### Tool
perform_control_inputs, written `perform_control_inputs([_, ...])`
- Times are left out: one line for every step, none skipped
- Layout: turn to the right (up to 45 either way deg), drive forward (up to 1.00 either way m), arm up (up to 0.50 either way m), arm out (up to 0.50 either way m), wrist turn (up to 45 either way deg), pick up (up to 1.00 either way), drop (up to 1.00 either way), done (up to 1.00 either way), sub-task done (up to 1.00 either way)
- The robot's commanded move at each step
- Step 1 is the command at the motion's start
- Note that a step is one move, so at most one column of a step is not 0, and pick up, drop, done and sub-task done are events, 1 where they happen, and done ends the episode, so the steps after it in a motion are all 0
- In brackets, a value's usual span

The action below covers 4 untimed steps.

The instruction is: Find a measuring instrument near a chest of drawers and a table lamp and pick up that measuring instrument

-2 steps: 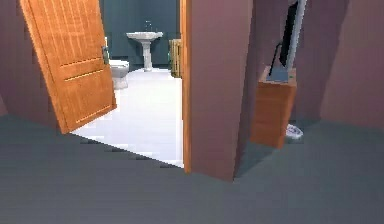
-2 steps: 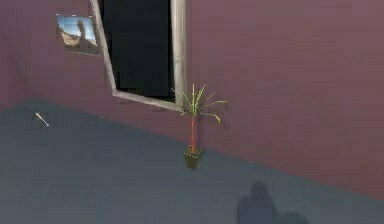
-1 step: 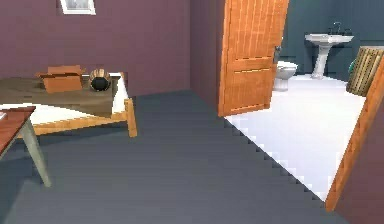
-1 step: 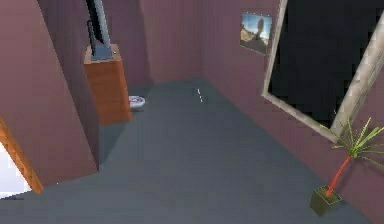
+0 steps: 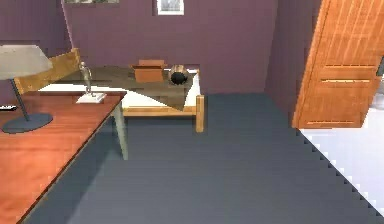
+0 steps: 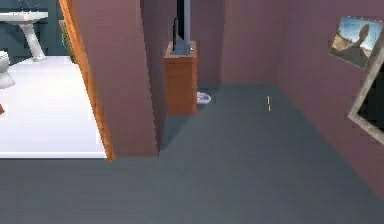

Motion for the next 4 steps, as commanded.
perform_control_inputs([0.0,1.0,0.0,0.0,0.0,0.0,0.0,0.0,0.0])
perform_control_inputs([0.0,0.45,0.0,0.0,0.0,0.0,0.0,0.0,0.0])
perform_control_inputs([-45.0,0.0,0.0,0.0,0.0,0.0,0.0,0.0,0.0])
perform_control_inputs([-45.0,0.0,0.0,0.0,0.0,0.0,0.0,0.0,0.0])
